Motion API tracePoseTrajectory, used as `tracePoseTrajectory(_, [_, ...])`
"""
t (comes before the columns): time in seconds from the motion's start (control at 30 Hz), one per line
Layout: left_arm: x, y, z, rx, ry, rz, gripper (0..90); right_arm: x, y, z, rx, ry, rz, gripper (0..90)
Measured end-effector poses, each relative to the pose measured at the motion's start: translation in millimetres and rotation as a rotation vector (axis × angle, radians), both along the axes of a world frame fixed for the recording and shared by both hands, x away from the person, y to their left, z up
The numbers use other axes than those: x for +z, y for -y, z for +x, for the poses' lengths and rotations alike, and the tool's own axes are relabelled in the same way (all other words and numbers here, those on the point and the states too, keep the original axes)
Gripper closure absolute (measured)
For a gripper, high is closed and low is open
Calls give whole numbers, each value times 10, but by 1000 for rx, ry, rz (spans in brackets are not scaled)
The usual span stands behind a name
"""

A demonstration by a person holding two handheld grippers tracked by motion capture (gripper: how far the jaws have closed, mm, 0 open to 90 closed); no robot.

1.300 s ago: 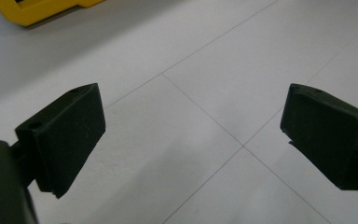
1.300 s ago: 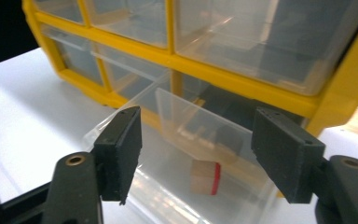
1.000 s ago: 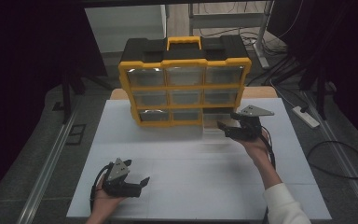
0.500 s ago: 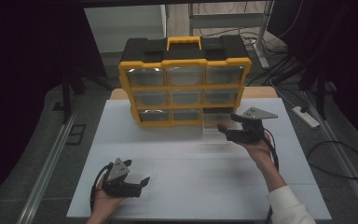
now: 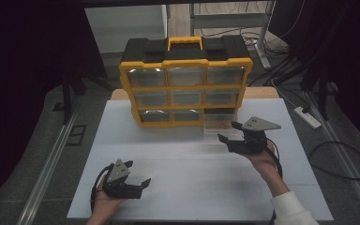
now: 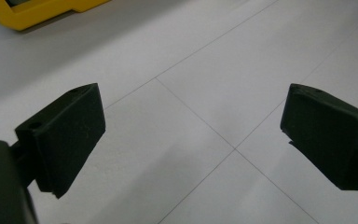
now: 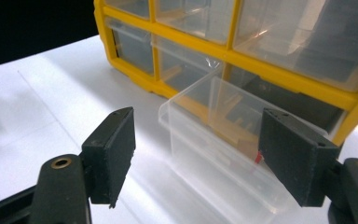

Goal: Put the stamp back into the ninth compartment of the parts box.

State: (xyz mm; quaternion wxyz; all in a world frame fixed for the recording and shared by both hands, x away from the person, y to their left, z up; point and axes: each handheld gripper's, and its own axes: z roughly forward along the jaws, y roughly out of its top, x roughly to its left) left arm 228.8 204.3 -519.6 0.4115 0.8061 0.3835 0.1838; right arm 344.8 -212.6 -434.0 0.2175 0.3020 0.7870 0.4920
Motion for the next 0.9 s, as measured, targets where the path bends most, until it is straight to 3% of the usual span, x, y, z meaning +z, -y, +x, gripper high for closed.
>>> tracePoseTrajectory(0.2, [-3,3,10,-3,-3,1,67,-68,119,-197,-13,15,-16,275])
tracePoseTrajectory(0.43, [-14,11,23,0,-6,7,67,-222,451,-415,-52,-23,1,276])
tracePoseTrajectory(0.63, [-21,6,42,2,-8,7,67,-397,714,-587,-97,-13,-9,275])
tracePoseTrajectory(0.9, [-34,13,66,-2,-14,13,67,-612,906,-675,-110,-46,-22,275])
